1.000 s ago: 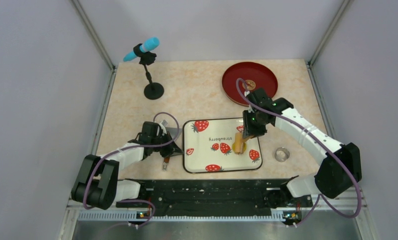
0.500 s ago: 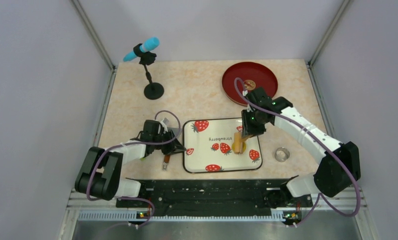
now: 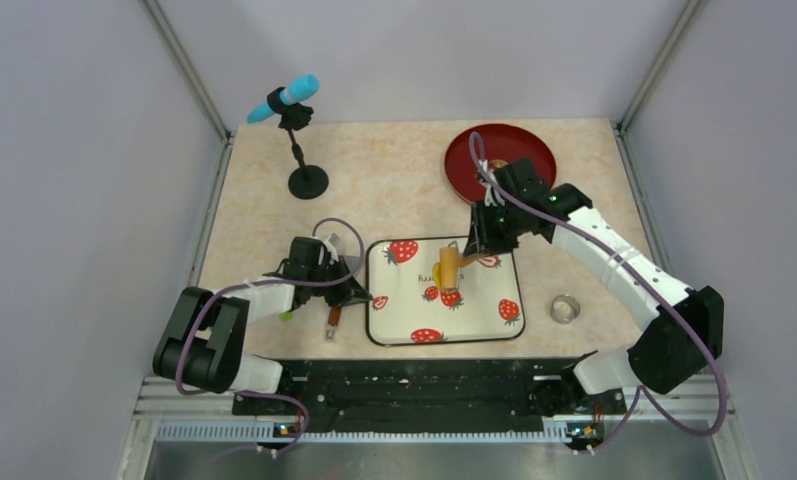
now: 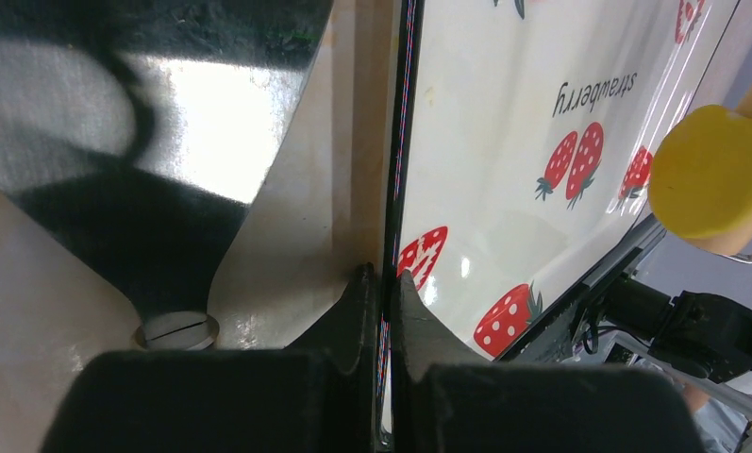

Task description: Roll out the dumpling wrappers from the dough

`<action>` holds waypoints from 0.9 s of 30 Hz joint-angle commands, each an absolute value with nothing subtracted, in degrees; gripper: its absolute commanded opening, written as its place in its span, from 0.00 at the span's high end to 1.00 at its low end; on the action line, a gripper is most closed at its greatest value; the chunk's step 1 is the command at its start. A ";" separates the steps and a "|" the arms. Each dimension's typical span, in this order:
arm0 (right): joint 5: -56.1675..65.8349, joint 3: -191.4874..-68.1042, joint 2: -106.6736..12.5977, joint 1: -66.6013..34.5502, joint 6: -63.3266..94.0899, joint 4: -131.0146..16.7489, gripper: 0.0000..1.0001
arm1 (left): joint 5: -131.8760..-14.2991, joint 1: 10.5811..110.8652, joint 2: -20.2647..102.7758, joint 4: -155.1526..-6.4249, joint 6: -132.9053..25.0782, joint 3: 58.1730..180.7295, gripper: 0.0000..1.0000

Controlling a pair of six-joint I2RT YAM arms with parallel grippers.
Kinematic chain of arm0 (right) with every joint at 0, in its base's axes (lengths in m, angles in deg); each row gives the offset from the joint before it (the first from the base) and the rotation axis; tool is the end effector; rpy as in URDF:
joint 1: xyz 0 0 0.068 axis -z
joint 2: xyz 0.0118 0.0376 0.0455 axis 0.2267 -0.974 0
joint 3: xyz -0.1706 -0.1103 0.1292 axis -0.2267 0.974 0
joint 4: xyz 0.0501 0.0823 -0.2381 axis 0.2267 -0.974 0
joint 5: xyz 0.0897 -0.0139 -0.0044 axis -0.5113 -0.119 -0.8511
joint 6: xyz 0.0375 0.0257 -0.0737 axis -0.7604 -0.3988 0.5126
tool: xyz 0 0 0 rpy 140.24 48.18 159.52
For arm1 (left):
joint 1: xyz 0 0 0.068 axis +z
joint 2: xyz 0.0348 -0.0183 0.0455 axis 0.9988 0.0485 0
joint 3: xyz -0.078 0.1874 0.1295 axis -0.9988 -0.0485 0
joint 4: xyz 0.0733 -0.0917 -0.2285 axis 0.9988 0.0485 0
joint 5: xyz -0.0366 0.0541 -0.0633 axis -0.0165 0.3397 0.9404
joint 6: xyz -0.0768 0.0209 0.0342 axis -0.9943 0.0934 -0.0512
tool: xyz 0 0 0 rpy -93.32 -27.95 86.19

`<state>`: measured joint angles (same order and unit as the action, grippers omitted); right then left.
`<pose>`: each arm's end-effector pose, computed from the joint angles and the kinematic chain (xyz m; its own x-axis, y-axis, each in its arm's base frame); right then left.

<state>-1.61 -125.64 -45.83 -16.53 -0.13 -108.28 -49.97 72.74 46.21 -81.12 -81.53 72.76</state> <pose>0.2511 0.1644 0.2363 -0.9195 -0.0992 -0.3805 -0.2547 0.8874 0.3843 0.2355 -0.1021 0.0686 -0.9240 -0.3186 -0.2115 -0.0815 0.7044 -0.7051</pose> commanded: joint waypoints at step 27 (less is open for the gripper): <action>11.93 -118.52 -53.84 -17.13 3.68 -108.75 1.00 | -55.60 72.98 47.58 -80.16 -80.80 73.91 1.00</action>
